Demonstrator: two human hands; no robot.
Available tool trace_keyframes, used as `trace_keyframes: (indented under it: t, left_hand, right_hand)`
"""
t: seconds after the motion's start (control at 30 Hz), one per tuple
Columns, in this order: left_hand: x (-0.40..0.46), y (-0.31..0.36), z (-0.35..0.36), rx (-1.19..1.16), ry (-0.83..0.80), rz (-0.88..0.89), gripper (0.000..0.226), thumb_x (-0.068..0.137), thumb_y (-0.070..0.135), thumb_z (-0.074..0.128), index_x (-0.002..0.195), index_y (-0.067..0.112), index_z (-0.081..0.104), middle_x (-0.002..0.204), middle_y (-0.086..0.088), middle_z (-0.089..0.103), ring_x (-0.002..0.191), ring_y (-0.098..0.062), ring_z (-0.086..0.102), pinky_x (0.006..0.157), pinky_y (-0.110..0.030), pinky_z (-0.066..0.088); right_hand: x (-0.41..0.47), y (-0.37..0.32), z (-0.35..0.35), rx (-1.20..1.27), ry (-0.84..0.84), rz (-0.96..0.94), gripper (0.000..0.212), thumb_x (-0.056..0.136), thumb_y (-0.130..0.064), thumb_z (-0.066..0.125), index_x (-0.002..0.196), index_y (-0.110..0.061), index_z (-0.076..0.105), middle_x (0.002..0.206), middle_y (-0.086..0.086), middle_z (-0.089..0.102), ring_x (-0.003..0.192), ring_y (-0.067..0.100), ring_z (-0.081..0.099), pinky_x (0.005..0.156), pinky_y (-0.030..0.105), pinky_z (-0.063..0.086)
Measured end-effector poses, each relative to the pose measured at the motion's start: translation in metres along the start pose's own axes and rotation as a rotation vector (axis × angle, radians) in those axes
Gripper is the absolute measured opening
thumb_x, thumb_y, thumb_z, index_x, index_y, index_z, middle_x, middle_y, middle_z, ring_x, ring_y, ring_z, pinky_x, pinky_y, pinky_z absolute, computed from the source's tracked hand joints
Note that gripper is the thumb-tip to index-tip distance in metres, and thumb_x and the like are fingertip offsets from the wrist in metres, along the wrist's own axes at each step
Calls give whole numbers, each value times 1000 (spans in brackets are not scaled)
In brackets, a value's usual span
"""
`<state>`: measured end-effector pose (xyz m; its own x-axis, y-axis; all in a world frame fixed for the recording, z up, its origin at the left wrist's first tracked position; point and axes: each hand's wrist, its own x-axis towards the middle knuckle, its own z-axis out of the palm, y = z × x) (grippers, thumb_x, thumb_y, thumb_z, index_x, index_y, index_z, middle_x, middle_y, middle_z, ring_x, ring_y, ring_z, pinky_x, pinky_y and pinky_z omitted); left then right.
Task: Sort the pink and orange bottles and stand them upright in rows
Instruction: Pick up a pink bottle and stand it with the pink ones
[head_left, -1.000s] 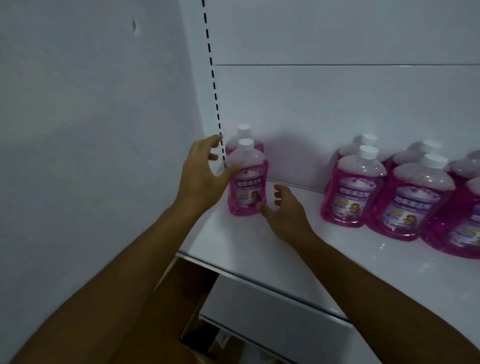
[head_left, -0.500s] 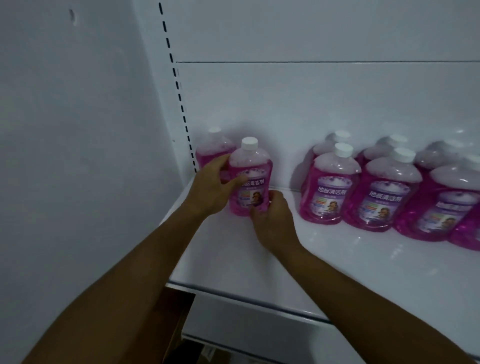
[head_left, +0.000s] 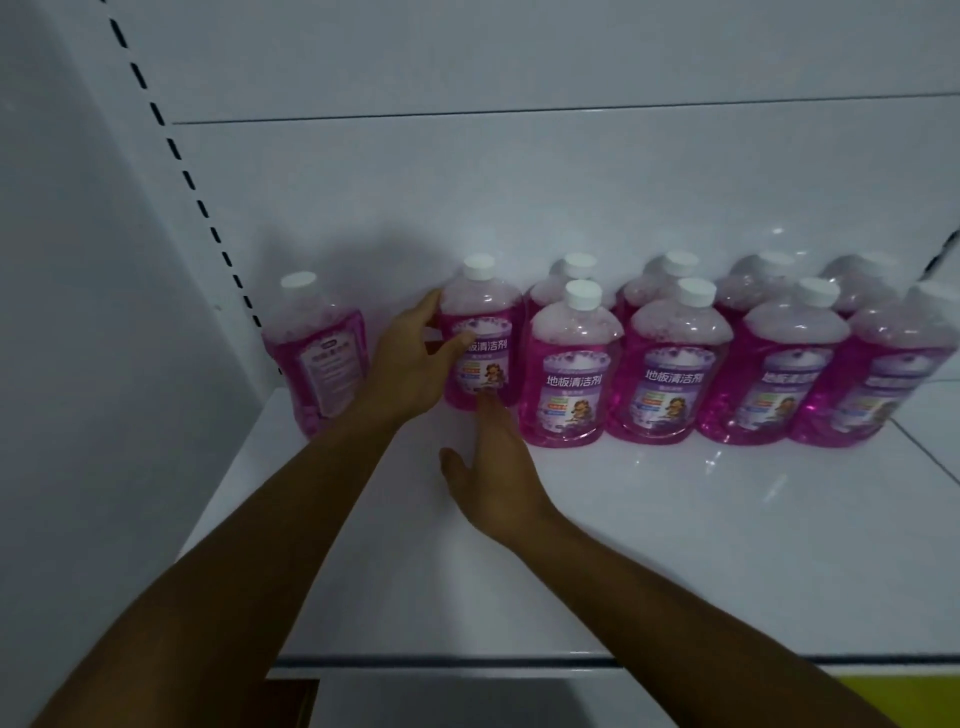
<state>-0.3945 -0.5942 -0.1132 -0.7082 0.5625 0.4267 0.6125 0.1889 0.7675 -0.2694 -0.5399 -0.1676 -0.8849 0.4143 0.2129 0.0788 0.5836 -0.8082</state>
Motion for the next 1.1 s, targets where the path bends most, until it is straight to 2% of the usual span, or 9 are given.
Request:
trace_keyframes:
  t: [0.13,0.23,0.37,0.47,0.6,0.77,0.9,0.97,1.1]
  left_hand:
    - [3,-1,5,-23,17,-50,50,91,27,65,138,25,49,113,5,64,101,-16,64,86,-37,57]
    - [0,3,8,-33,25,-82,54,91,23,65,142,23,45,121,3,63,107,-14,62,87,-26,55]
    - [-19,10,9,73,70,-144,61,91,24,65,145,12,40,137,-8,55,121,-21,55,93,-26,47]
    - [-39,16,-9,262,216,1,49,89,22,69,132,5,54,123,-9,65,105,-15,62,81,-14,47]
    - [-60,16,-51,369,461,194,30,83,15,72,111,5,67,100,0,67,85,-3,57,76,-11,47]
    - [-72,-7,-90,423,682,70,44,81,22,75,120,9,59,109,-6,57,91,-13,55,75,-23,46]
    - [-63,-20,-101,343,562,-170,70,80,39,76,139,15,47,124,-4,54,96,-14,58,81,-25,48]
    - [-59,-24,-101,302,490,-194,69,80,41,75,139,16,49,118,-2,60,94,-16,63,83,-28,55]
    - [-56,-22,-100,272,467,-156,56,83,32,74,131,10,56,105,8,59,90,-7,60,73,-3,47]
  right_hand:
    - [3,4,1,0,-14,5,74,93,-20,61,152,-12,18,154,2,31,141,16,29,109,14,17]
    - [6,8,2,8,-27,3,75,93,-22,60,153,-14,16,156,0,28,142,15,26,112,19,18]
    - [8,7,-1,31,-41,-16,72,94,-22,60,153,-17,18,156,-1,30,142,15,28,117,28,24]
    - [12,2,1,70,-58,-61,64,93,-20,61,149,-13,28,150,2,38,137,18,36,113,30,31]
    - [23,-7,15,45,-84,-103,54,93,-19,62,141,-12,39,138,4,49,126,17,46,96,16,33]
    - [43,-21,39,77,-146,-32,63,92,-22,63,146,-11,32,148,8,42,134,22,42,111,37,36]
    - [63,-30,48,114,-188,-19,69,91,-24,64,148,-10,29,148,9,43,134,24,43,109,38,38]
    - [68,-34,49,158,-225,1,62,91,-25,65,145,-12,36,138,6,53,125,22,52,99,31,43]
    - [64,-31,51,189,-212,-47,41,89,-14,64,129,-15,53,123,4,62,111,19,58,91,25,44]
